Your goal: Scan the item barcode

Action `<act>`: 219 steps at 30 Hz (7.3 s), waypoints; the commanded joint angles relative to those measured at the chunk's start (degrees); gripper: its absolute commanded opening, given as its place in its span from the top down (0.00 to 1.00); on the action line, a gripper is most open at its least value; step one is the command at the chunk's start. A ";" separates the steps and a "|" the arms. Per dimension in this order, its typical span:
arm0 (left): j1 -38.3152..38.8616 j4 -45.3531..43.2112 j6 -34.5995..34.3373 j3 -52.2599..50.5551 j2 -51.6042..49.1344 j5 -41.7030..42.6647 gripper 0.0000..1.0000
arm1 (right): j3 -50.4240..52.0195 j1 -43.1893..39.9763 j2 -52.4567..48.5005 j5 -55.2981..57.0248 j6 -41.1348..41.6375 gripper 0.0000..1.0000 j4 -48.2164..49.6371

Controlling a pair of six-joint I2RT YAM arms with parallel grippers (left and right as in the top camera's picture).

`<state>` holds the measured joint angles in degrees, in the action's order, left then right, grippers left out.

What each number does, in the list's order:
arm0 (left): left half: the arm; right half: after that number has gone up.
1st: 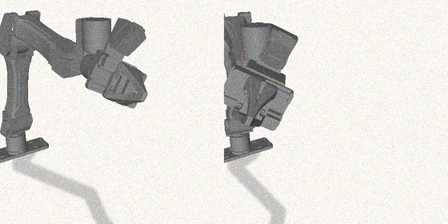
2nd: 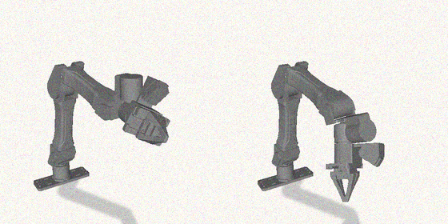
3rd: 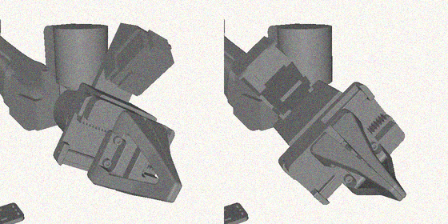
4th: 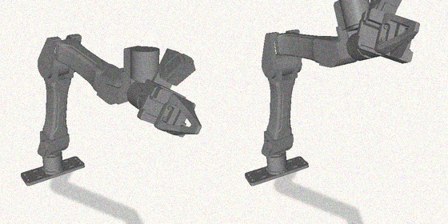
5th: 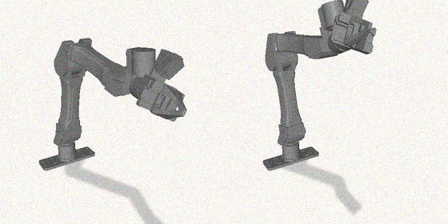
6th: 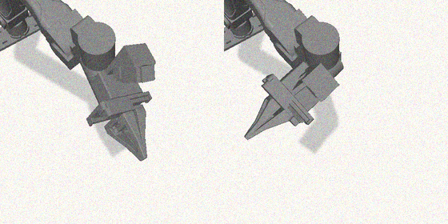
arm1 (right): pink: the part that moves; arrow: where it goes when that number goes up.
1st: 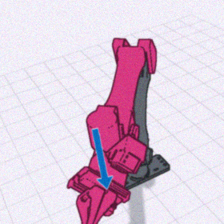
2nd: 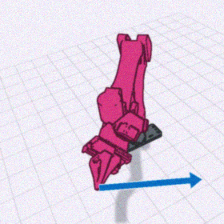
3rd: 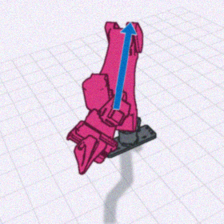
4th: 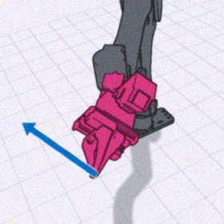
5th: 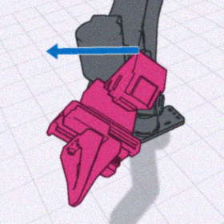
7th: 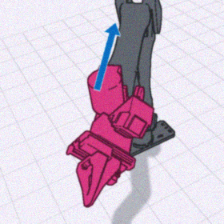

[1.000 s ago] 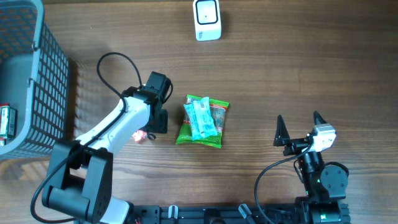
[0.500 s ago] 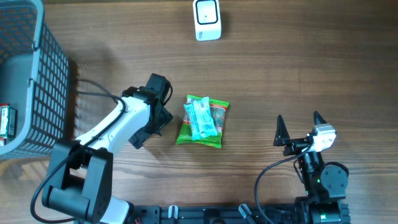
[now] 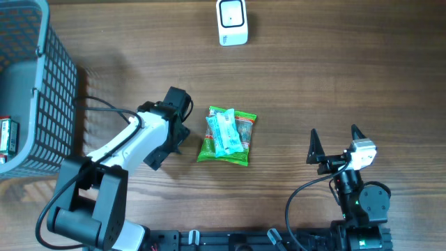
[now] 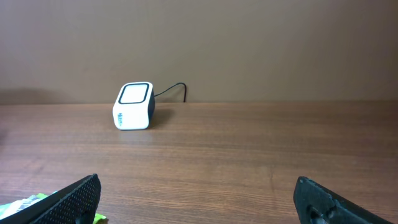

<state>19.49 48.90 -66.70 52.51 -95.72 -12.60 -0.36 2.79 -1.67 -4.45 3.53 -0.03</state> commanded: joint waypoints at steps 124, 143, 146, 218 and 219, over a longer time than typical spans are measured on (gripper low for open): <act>-17.09 -8.41 40.54 -0.02 0.09 36.65 0.88 | 0.07 -0.17 -0.11 0.55 -0.50 0.00 0.15; -15.52 -6.27 40.59 0.04 0.37 38.53 0.82 | 0.07 -0.20 -0.11 0.55 -0.50 0.00 0.15; -15.52 -4.85 42.14 0.94 0.52 38.53 0.83 | 0.07 -0.17 -0.11 0.55 -0.50 0.00 0.15; -70.82 10.80 84.59 53.13 -30.97 9.75 0.00 | 0.07 -0.17 -0.11 0.55 -0.50 0.01 0.15; -70.82 9.35 86.29 51.63 -30.97 9.75 0.00 | 0.07 -0.20 -0.11 0.55 -0.52 0.01 0.15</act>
<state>-50.85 60.51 15.20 107.87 -125.71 -2.76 -0.36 2.79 -1.93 -4.45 3.53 -0.03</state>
